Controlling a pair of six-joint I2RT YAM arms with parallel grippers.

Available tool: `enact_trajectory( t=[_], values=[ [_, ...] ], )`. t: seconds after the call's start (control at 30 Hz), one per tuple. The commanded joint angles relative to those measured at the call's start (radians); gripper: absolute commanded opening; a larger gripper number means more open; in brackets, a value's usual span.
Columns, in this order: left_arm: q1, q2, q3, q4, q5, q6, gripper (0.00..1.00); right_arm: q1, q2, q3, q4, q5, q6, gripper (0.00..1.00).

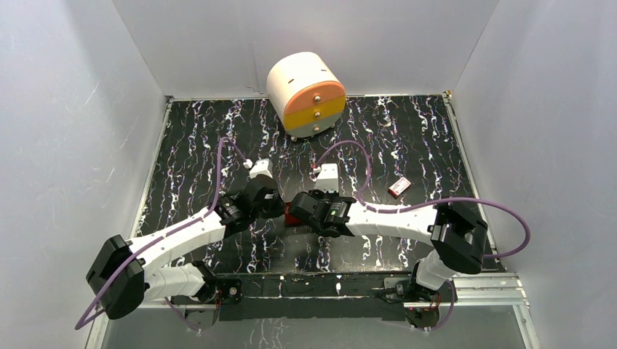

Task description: Fold the paper box

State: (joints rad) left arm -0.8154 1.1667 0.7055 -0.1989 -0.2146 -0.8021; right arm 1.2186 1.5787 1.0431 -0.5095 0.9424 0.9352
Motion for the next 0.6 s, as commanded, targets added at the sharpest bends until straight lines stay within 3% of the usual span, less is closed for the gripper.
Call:
enact_trajectory(
  t=[0.0,0.43,0.57],
  values=[
    [-0.042,-0.006,-0.107,-0.043,-0.029,-0.023,0.0,0.012,-0.051,-0.053,0.12,-0.047,-0.062,0.03],
    [-0.066,0.011,-0.167,0.005,-0.115,0.005,0.0,0.012,-0.249,-0.2,0.338,-0.111,-0.257,0.32],
    [-0.065,0.015,-0.168,0.012,-0.122,0.017,0.0,0.012,-0.336,-0.239,0.372,-0.128,-0.341,0.47]
  ],
)
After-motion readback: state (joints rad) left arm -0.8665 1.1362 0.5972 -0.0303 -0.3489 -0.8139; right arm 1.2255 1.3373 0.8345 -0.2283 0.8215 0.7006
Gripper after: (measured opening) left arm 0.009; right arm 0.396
